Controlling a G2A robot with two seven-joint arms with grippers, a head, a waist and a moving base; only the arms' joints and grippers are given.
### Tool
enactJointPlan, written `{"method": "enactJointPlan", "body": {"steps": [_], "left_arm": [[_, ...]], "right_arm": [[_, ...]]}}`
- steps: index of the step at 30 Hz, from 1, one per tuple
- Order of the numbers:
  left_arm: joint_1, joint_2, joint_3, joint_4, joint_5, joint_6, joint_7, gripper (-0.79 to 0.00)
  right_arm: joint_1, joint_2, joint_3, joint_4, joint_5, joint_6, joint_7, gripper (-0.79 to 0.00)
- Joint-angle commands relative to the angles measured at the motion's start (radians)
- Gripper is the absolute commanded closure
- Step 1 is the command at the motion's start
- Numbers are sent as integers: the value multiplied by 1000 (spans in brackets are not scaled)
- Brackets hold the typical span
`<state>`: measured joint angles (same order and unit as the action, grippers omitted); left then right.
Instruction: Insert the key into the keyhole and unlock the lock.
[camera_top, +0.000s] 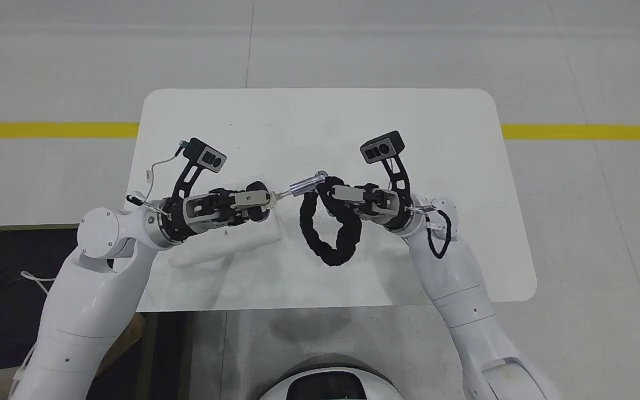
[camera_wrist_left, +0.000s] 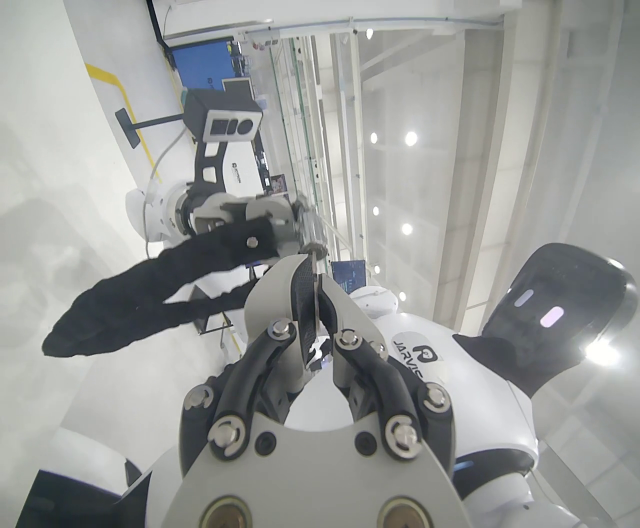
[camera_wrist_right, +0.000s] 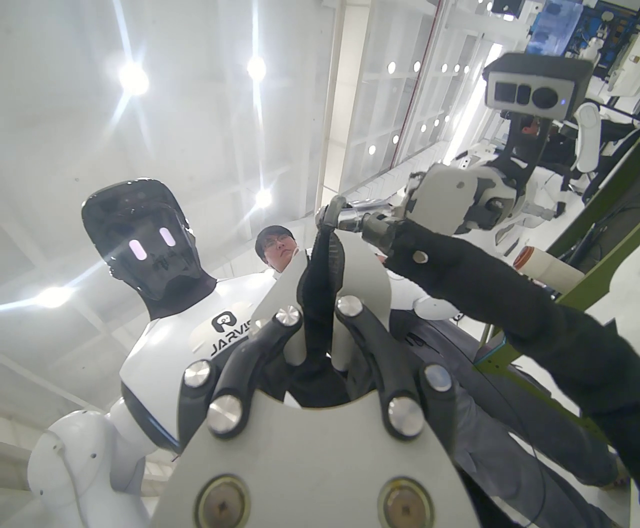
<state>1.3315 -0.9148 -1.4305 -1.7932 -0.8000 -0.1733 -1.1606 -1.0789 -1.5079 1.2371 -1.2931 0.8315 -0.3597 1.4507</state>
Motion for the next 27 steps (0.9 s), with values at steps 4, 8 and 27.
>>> {"method": "enactJointPlan", "body": {"steps": [4,8,27], "left_arm": [[0,0,0,0,0,0,11,0],[0,0,0,0,0,0,11,0],[92,-15,-52,-99,33,9,88,0]], "right_arm": [[0,0,0,-1,-1,0,1,0],[0,0,0,-1,-1,0,1,0],[-100,22,14,-142,-76,26,-39,0]]}}
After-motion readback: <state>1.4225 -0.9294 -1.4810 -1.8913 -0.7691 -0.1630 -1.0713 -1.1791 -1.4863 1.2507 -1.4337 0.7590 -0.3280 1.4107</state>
